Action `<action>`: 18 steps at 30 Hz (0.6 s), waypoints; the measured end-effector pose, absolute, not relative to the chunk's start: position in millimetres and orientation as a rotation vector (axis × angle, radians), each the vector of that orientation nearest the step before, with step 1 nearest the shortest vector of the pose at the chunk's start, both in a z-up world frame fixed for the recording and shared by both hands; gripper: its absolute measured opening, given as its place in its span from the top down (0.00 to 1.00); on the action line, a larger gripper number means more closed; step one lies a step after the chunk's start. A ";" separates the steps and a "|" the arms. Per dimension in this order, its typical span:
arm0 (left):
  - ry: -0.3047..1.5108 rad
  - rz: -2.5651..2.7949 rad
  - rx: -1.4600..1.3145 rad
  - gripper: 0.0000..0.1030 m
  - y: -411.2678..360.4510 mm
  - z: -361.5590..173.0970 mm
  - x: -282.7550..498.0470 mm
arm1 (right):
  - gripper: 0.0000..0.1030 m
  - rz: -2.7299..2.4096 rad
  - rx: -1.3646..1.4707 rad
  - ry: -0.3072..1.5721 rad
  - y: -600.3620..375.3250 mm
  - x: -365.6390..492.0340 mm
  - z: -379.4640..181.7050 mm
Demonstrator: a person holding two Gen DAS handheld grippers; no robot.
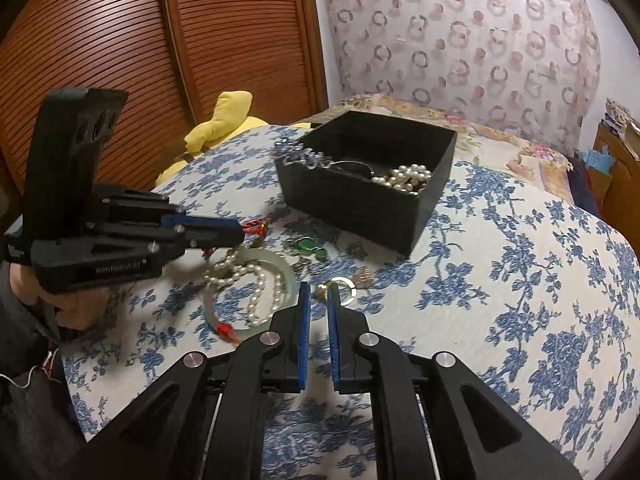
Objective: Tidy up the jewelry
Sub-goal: 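Move both tools toward the jade bangle and red string bracelet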
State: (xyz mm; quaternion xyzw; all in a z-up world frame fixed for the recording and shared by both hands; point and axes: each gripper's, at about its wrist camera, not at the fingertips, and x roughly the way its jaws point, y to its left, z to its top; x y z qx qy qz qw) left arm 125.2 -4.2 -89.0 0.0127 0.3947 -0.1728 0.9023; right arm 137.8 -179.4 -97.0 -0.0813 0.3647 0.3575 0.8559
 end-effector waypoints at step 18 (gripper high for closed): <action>0.734 -0.300 -0.046 0.98 35.3 -59.9 90.7 | 0.91 0.737 -0.219 0.819 -146.1 141.5 -107.5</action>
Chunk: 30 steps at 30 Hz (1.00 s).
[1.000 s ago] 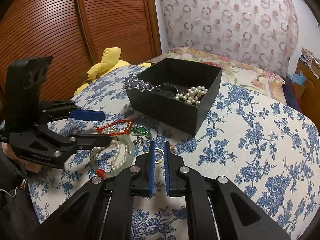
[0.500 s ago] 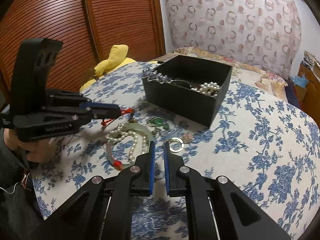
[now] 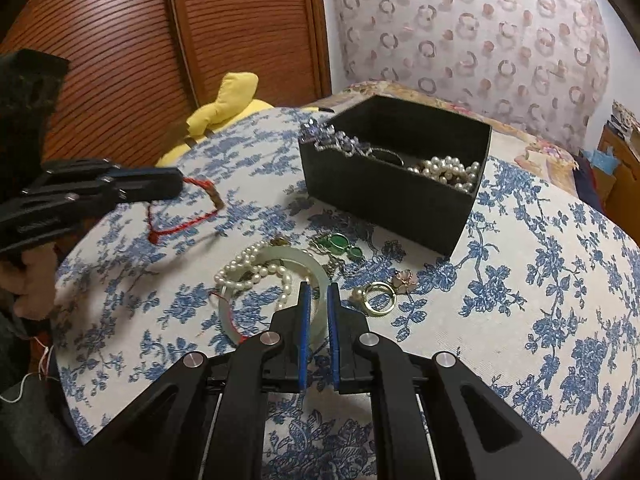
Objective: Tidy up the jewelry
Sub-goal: 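Move both tools toward the jade bangle and red string bracelet, then grasp the pale jade bangle with the right tool while the left tool reaches the pearls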
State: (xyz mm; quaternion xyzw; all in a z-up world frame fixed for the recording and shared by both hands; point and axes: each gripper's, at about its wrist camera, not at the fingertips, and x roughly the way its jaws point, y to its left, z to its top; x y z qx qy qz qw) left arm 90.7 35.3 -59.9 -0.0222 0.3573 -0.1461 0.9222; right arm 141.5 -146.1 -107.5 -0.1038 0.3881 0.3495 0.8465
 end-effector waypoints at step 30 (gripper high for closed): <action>0.720 -0.289 -0.068 0.98 39.2 -62.5 86.6 | 0.91 0.787 -0.175 0.751 -139.3 136.7 -95.5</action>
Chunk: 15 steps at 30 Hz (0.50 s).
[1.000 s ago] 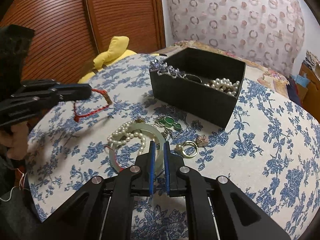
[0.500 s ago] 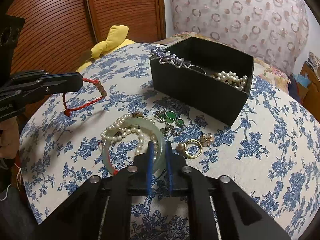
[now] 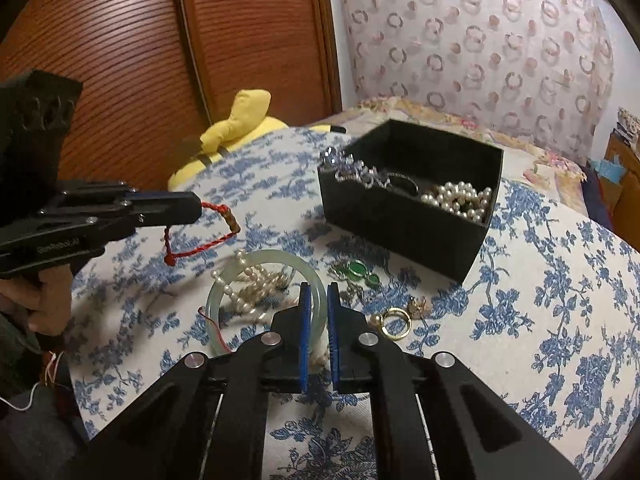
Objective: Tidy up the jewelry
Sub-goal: 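Grasp the pale jade bangle with the right tool while the left tool reaches the pearls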
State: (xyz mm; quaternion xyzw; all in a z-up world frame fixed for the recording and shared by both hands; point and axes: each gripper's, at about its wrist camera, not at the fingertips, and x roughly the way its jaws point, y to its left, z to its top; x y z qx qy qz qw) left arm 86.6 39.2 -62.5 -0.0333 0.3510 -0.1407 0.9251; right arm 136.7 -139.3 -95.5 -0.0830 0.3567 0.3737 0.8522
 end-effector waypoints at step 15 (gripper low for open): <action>0.736 -0.295 -0.068 0.98 36.2 -67.4 88.0 | 0.91 0.673 -0.233 0.732 -181.1 137.0 -83.5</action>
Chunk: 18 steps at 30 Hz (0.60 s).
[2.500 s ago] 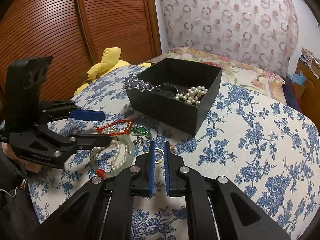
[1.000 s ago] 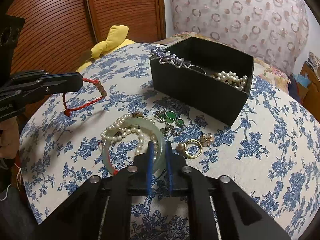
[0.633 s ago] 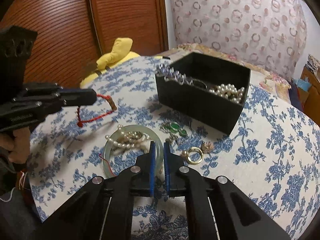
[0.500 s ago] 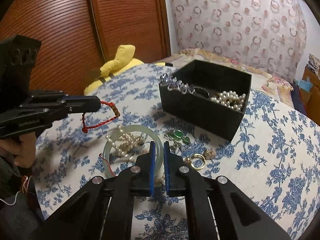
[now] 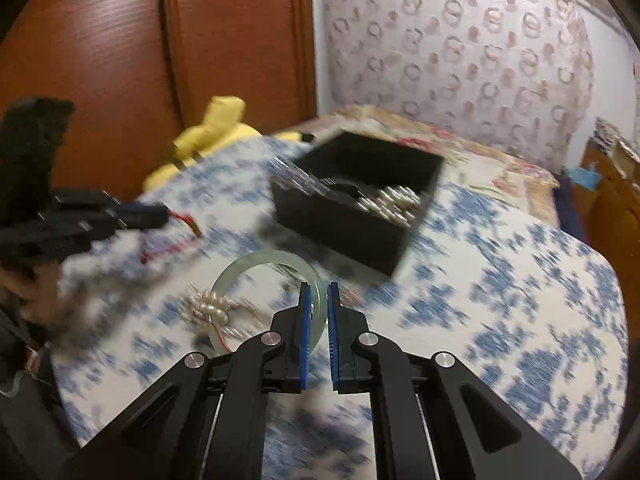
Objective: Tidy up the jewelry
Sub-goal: 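Grasp the pale jade bangle with the right tool while the left tool reaches the pearls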
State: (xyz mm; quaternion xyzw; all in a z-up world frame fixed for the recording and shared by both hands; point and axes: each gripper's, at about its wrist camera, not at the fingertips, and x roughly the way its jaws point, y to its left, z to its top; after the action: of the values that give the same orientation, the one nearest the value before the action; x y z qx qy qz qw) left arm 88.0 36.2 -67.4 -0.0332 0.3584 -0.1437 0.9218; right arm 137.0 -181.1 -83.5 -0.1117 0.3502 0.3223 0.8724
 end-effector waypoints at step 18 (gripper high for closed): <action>0.804 -0.393 0.002 0.98 -16.2 -90.1 82.7 | 0.91 0.602 -0.297 0.759 -188.2 139.0 -100.9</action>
State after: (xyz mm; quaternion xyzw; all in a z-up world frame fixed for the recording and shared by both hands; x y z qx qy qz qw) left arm 82.7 -16.2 -90.1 0.0010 0.3889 -0.1898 0.9015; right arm 139.0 -188.2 -100.9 -0.1423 0.3634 0.2885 0.8743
